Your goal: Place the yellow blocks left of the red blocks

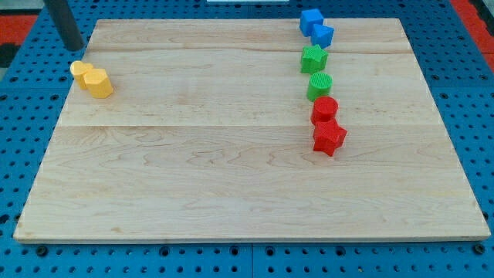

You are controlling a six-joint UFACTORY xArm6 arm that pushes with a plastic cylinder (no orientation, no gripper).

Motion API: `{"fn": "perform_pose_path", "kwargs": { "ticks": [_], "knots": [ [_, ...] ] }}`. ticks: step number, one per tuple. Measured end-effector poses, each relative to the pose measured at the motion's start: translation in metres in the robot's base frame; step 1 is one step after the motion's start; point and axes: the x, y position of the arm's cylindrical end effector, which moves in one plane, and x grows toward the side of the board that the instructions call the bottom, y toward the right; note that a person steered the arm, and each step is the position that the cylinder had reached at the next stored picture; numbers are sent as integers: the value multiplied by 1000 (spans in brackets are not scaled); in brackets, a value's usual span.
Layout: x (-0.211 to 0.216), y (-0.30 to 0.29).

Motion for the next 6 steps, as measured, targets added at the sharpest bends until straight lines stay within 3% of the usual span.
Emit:
{"fn": "perform_pose_path", "kwargs": {
  "ticks": [1,3,6],
  "knots": [
    [42,7],
    [74,36],
    [121,216]
  ]
}}
